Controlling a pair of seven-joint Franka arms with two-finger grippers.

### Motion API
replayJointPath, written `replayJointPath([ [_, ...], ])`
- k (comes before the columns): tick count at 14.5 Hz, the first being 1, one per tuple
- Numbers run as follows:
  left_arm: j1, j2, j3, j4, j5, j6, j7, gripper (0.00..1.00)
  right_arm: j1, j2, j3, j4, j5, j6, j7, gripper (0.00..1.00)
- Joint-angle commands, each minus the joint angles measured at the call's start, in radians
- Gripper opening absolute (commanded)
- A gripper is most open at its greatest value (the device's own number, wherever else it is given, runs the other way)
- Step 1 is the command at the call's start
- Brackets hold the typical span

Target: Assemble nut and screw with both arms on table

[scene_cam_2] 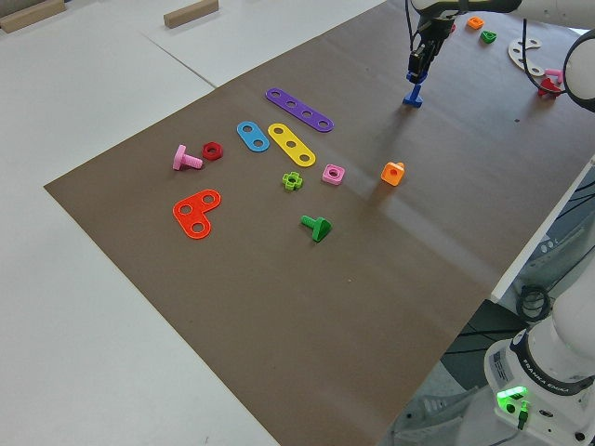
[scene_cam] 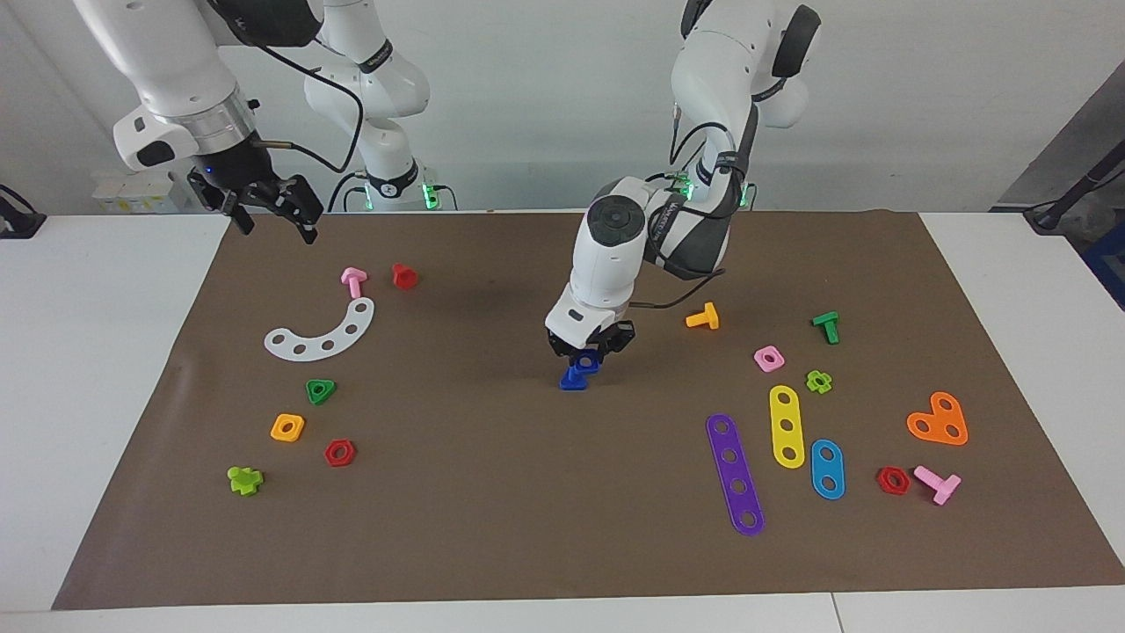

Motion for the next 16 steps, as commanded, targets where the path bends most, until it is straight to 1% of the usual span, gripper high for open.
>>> replayJointPath([
  [1, -0.027, 0.029, 0.019, 0.034, -0.02, -0.001, -0.018, 0.31, -0.005, -0.007, 0.005, -0.004, 0.012, -0.008, -0.003, 1.0],
  [6, -0.028, 0.037, 0.021, 0.034, -0.016, 0.022, -0.018, 0.29, -0.005, -0.007, 0.005, -0.004, 0.012, -0.008, -0.003, 1.0],
  [8, -0.028, 0.052, 0.021, 0.037, -0.014, 0.031, -0.018, 0.29, -0.005, -0.007, 0.005, -0.004, 0.012, -0.008, -0.003, 1.0],
  [16, -0.042, 0.074, 0.022, 0.045, -0.01, 0.031, -0.02, 0.28, -0.005, -0.007, 0.005, -0.004, 0.012, -0.008, -0.003, 1.0],
])
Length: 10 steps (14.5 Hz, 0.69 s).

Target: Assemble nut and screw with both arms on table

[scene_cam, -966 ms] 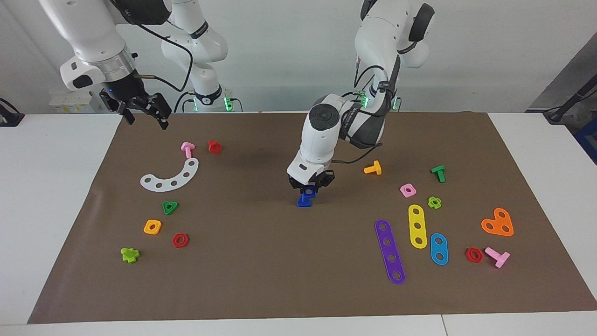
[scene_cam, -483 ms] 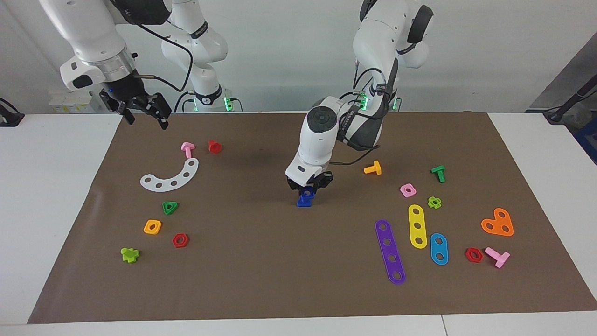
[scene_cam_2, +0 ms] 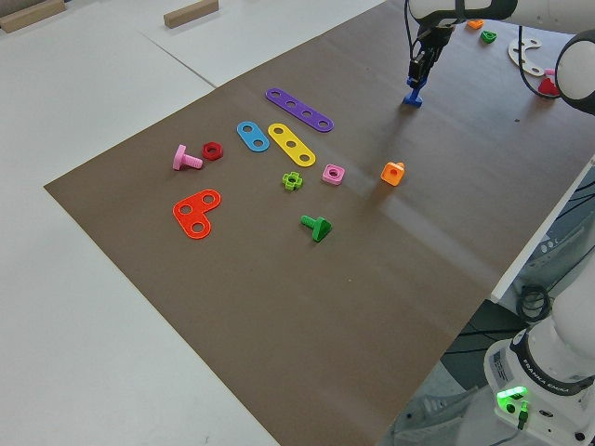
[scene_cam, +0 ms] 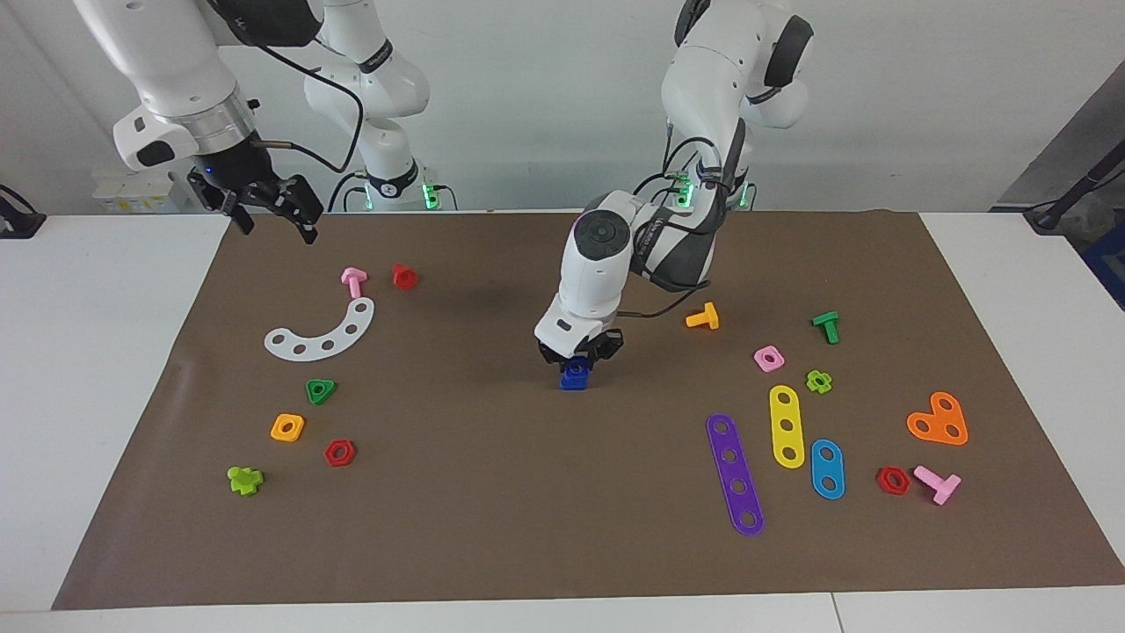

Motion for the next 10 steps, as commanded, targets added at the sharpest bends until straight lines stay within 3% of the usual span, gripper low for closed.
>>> replayJointPath([
  [1, -0.025, 0.03, 0.02, 0.033, -0.009, -0.001, -0.01, 0.27, -0.005, -0.007, 0.005, -0.004, 0.012, -0.008, -0.003, 1.0],
  [4, -0.025, 0.032, 0.022, 0.04, -0.01, -0.023, -0.01, 0.27, -0.005, -0.007, 0.005, -0.004, 0.012, -0.008, -0.003, 1.0],
  [7, -0.022, 0.056, 0.022, 0.121, -0.015, -0.093, -0.012, 0.27, -0.005, -0.007, 0.005, -0.004, 0.012, -0.008, -0.003, 1.0],
  [10, -0.025, 0.058, 0.022, 0.111, -0.01, -0.084, -0.014, 0.27, -0.005, -0.007, 0.005, -0.004, 0.012, -0.008, -0.003, 1.0],
])
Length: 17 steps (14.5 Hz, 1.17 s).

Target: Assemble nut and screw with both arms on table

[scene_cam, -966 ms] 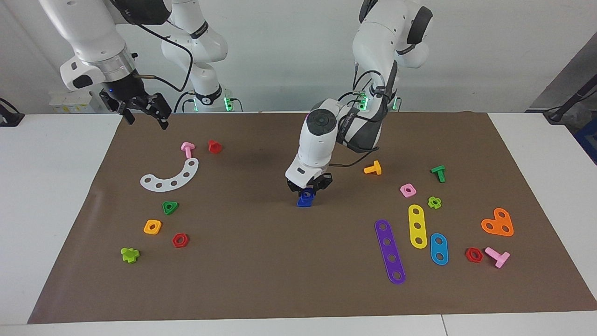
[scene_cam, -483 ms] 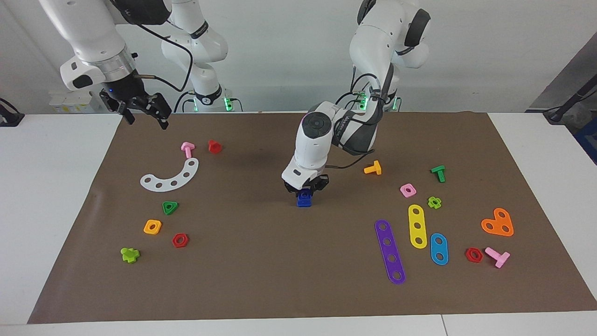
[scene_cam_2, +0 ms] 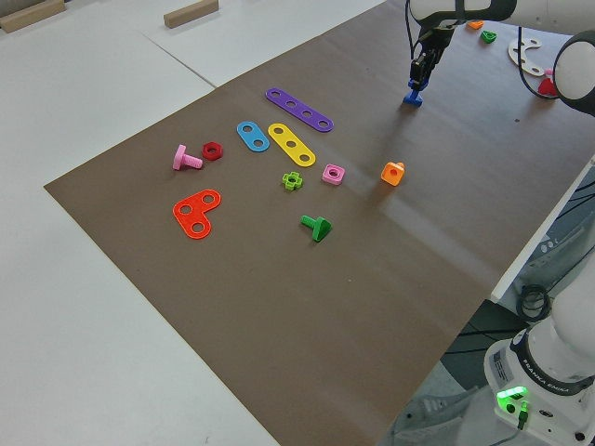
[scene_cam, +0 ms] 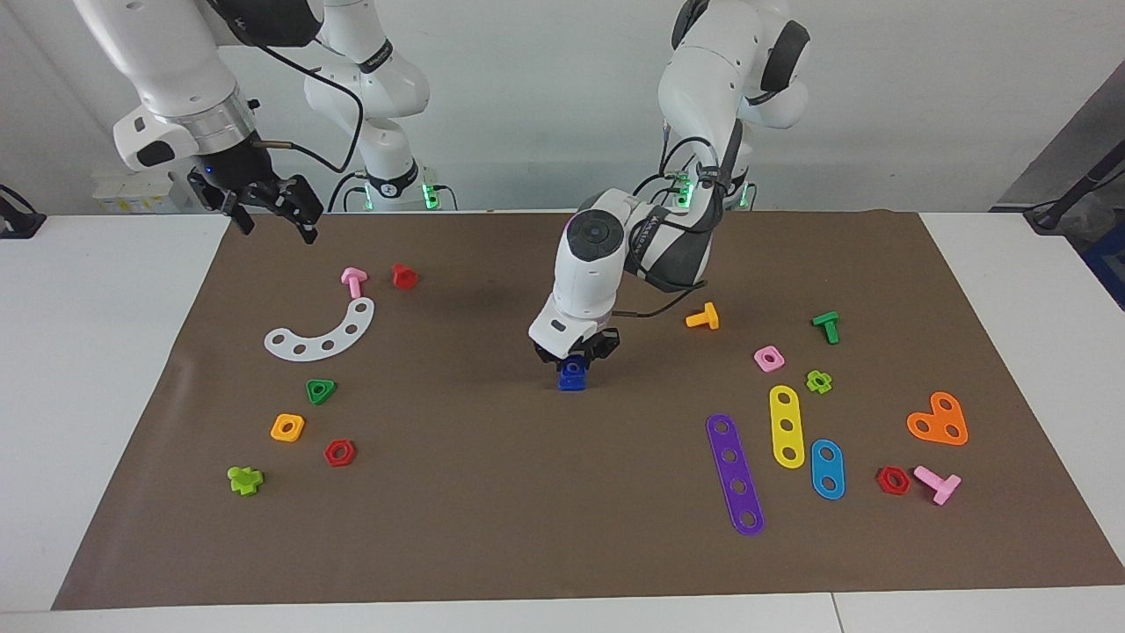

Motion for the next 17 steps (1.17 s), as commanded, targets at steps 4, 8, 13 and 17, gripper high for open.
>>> replayJointPath([
  [4, -0.022, 0.031, 0.019, 0.014, -0.007, 0.005, -0.01, 0.26, -0.005, -0.007, 0.005, -0.004, 0.012, -0.008, -0.003, 1.0],
  [8, -0.027, 0.033, 0.019, -0.012, -0.007, 0.026, -0.012, 0.25, -0.005, -0.007, 0.005, -0.004, 0.012, -0.008, -0.003, 1.0],
  [13, -0.027, 0.033, 0.019, -0.029, -0.007, 0.053, -0.017, 0.32, -0.005, -0.007, 0.005, -0.004, 0.012, -0.008, -0.003, 1.0],
  [17, -0.025, 0.034, 0.019, -0.021, 0.023, 0.051, -0.017, 1.0, -0.005, -0.007, 0.005, -0.004, 0.012, -0.008, -0.003, 1.0],
])
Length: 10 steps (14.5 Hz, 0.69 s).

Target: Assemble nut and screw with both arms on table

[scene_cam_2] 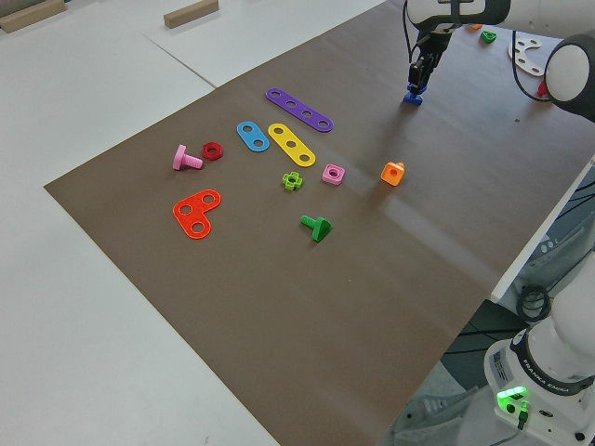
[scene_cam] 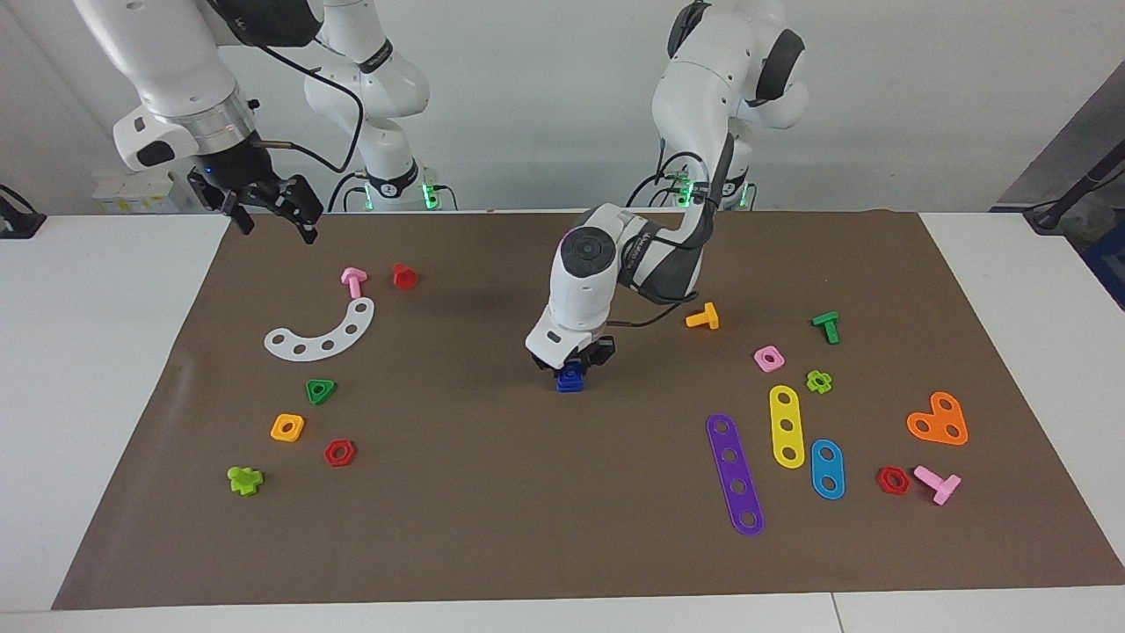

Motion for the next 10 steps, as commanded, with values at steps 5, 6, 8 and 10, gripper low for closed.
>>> replayJointPath([
  [5, 0.003, -0.004, 0.021, 0.023, 0.022, -0.034, -0.007, 1.0, -0.005, -0.007, 0.005, -0.004, 0.014, -0.008, -0.003, 1.0],
  [6, 0.037, -0.008, 0.025, 0.047, 0.019, -0.068, -0.001, 1.0, -0.005, -0.007, 0.005, -0.004, 0.012, -0.008, -0.003, 1.0],
  [8, 0.114, -0.019, 0.018, 0.09, 0.019, -0.116, 0.004, 1.0, -0.005, -0.007, 0.005, -0.004, 0.012, -0.008, -0.003, 1.0],
  [10, 0.14, -0.059, 0.024, 0.087, 0.027, -0.122, 0.019, 1.0, -0.005, -0.007, 0.005, -0.004, 0.012, -0.008, -0.003, 1.0],
])
